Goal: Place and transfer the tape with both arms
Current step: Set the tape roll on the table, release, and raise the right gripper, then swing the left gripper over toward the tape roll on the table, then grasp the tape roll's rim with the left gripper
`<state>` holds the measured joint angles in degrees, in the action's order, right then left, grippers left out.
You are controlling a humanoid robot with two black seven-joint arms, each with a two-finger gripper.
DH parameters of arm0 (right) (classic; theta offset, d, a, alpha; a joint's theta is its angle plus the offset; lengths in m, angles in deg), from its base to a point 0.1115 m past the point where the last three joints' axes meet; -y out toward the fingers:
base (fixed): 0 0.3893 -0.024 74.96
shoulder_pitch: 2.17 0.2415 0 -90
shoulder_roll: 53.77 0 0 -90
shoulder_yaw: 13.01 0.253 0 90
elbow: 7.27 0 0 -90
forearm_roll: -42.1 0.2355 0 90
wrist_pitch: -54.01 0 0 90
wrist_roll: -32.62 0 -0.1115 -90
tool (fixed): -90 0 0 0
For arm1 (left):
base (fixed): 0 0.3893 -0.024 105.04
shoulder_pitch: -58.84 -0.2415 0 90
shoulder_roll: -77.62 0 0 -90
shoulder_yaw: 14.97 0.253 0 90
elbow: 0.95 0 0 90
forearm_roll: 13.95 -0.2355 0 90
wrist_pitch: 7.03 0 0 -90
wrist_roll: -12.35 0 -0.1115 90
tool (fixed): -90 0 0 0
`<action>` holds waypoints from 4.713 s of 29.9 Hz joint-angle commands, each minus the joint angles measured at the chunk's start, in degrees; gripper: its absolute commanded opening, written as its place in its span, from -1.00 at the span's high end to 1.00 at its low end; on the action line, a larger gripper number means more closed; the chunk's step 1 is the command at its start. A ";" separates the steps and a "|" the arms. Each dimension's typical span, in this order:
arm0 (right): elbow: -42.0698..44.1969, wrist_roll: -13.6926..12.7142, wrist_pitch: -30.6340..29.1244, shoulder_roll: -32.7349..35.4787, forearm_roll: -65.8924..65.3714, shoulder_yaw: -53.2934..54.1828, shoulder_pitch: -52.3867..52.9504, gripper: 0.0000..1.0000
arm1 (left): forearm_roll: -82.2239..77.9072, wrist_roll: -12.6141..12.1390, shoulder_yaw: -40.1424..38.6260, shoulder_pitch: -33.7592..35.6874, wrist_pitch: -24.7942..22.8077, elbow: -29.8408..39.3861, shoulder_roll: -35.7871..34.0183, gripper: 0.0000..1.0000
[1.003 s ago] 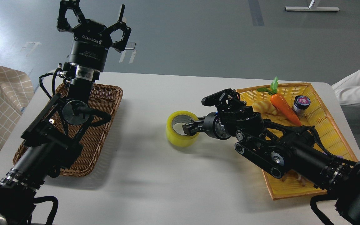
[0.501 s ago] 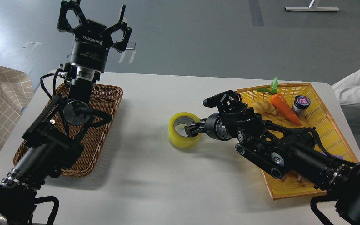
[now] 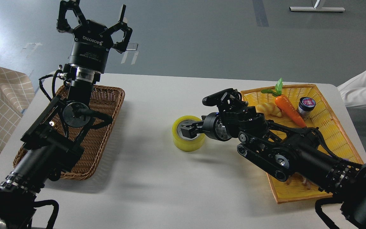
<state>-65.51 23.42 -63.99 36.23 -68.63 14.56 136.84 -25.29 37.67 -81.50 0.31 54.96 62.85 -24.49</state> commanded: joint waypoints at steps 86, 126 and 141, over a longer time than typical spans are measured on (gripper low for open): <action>-4.95 19.57 0.00 8.52 89.37 69.11 -27.29 -1.00 | -73.81 -5.37 6.85 3.08 6.20 16.52 -15.93 -0.95; -6.18 19.57 0.00 7.91 89.37 69.02 -30.37 -1.00 | -112.06 -26.55 41.48 17.23 0.00 7.47 -6.08 -0.95; -6.09 19.57 0.00 7.82 89.37 69.02 -30.81 -1.00 | -111.53 -26.46 43.94 16.52 0.00 2.12 -3.27 -0.84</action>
<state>-71.61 42.99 -64.00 44.12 20.75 83.58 106.03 -136.89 11.13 -37.57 16.93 54.96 66.38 -28.15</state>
